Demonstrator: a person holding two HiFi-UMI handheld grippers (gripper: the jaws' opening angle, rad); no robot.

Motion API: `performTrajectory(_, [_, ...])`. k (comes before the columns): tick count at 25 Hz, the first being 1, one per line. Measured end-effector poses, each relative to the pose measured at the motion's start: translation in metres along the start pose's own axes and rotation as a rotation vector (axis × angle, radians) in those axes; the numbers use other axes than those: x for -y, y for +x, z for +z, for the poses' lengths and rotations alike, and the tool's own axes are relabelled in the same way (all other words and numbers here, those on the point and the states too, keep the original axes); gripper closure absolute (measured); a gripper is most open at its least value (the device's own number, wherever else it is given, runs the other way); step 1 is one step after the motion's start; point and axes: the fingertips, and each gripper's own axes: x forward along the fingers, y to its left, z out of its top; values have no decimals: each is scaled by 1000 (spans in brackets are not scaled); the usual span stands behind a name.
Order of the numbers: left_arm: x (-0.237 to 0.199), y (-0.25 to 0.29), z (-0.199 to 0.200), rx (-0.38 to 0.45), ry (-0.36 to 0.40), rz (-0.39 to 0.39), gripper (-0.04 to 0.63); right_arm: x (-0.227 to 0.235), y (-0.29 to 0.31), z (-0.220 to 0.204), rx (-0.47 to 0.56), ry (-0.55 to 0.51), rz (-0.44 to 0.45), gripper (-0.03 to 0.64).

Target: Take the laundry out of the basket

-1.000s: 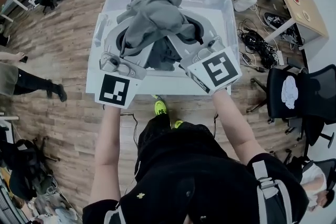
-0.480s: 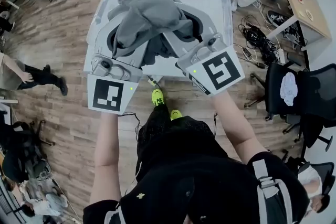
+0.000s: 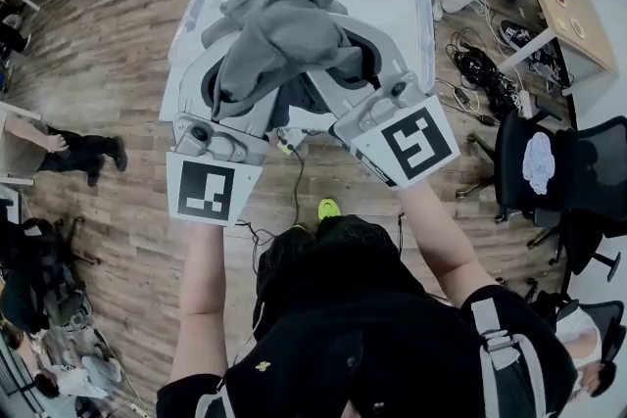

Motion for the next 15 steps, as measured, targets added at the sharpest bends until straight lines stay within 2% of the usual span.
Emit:
performTrajectory(3, [0, -12, 3, 10, -1, -5, 494, -12, -2, 3, -4, -7, -7, 522])
performTrajectory(7, [4, -57, 8, 28, -5, -11, 494, -57, -8, 5, -12, -21, -15, 523])
performTrajectory(15, [19, -117, 16, 4, -79, -28, 495, -116, -29, 8, -53, 16, -35, 523])
